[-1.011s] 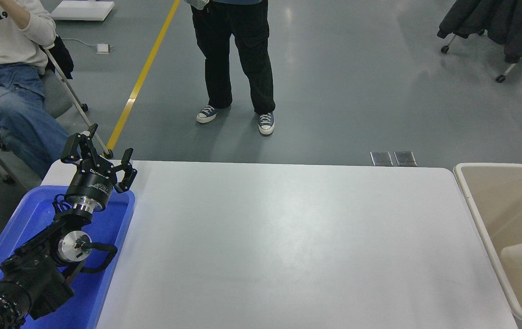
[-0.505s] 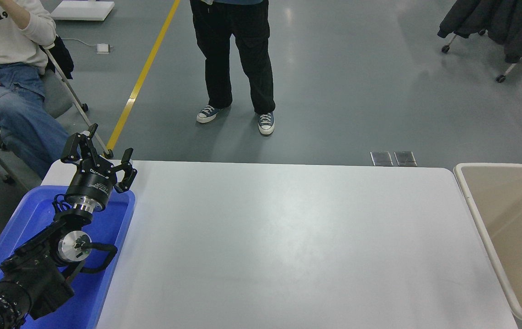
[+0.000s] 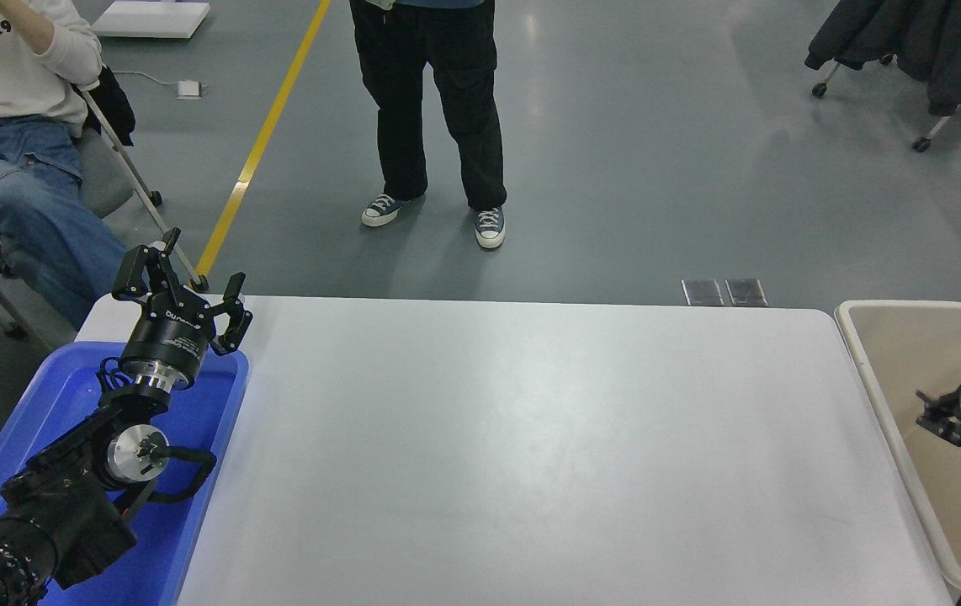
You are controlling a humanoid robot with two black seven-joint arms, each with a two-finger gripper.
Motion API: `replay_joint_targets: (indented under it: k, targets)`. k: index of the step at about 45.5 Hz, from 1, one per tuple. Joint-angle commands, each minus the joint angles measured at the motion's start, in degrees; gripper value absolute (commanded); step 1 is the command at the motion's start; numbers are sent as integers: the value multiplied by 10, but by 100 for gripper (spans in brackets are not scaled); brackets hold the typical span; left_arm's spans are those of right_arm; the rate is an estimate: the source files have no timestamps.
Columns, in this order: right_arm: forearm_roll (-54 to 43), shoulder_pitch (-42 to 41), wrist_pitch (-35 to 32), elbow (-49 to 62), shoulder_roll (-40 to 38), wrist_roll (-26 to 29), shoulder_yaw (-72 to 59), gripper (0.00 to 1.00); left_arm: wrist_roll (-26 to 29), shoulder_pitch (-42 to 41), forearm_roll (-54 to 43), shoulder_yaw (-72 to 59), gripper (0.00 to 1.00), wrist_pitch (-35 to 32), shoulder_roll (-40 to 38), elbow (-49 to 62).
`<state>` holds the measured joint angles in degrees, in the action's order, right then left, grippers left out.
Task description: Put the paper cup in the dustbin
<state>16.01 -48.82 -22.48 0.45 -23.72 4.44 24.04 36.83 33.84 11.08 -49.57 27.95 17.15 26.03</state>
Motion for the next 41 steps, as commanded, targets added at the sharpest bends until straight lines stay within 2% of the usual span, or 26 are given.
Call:
replay_joint_targets:
  k: [1, 9, 14, 34, 41]
  targets:
    - [0, -33, -83, -96, -10, -19, 6, 99, 0, 0, 0, 0, 100, 0, 0, 0]
    - [0, -30, -82, -275, -40, -70, 9, 99, 0, 0, 0, 0, 100, 0, 0, 0]
    - [-5, -26, -82, -331, -40, -81, 17, 99, 0, 0, 0, 0, 100, 0, 0, 1]
    - [-7, -13, -75, -345, 18, -99, 32, 100, 0, 0, 0, 0, 100, 0, 1, 1]
    - [-13, -11, -31, -317, 75, -102, 36, 100, 0, 0, 0, 0, 100, 0, 1, 1]
